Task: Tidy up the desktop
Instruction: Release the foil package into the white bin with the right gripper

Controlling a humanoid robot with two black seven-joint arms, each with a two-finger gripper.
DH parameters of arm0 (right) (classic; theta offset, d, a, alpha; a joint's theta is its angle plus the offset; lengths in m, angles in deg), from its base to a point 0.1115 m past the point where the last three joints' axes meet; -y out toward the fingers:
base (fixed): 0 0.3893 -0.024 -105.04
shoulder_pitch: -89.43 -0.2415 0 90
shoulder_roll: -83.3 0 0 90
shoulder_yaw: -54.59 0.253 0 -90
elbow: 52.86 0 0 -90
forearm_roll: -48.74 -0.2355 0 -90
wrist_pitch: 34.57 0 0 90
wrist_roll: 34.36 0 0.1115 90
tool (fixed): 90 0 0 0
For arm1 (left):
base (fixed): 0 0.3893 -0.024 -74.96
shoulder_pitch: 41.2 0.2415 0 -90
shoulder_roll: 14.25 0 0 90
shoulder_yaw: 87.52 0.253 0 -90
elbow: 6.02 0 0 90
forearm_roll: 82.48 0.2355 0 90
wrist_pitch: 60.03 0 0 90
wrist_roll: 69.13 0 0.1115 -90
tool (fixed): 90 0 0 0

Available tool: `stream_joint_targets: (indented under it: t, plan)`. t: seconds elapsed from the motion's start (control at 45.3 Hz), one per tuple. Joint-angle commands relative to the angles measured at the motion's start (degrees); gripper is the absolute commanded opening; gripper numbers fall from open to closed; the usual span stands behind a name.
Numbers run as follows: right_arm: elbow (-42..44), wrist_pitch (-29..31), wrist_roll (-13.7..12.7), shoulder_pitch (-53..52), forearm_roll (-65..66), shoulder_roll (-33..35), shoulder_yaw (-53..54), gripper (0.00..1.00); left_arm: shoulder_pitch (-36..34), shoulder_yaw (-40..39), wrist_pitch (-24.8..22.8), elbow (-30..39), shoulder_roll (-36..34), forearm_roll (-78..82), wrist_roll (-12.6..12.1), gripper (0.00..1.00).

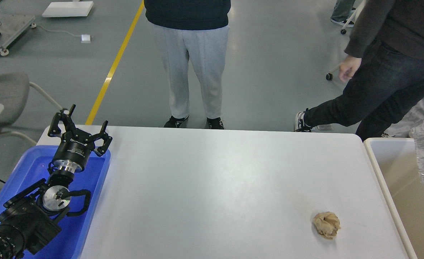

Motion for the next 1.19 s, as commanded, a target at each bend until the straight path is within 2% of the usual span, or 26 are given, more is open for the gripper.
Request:
stream_joint_targets:
  t: [0.0,0.199,0.287,0.397,0.529,1.169]
  plan:
    - [16.26,-0.05,-1.19,9.33,-2.65,-12.12,7.93,0.0,0.0,0.0,0.0,-0.02,0.0,0.0,0.06,1.0]
    - [33.84,1.88,-5.76,9.95,-2.91,-22.93,8.19,0.0,0.0,0.0,0.0,-0.02,0.0,0.0,0.06,1.0]
    - [40.78,4.25,-6.64,10.04,-2.91,-26.1,8.54,0.0,0.0,0.0,0.0,-0.02,0.0,0.0,0.06,1.0]
    - [46.42,4.52,-7.43,9.95,-2.83,-29.44,8.63,0.0,0.0,0.0,0.0,0.07,0.0,0.0,0.06,1.0]
    - [47.3,3.73,-8.14,9.78,-2.65,-30.85,8.63,0.0,0.0,0.0,0.0,-0.02,0.0,0.0,0.06,1.0]
    - [47.39,1.53,-8.05,10.57,-1.86,-32.26,8.02,0.0,0.0,0.0,0.0,-0.02,0.0,0.0,-0.03,1.0]
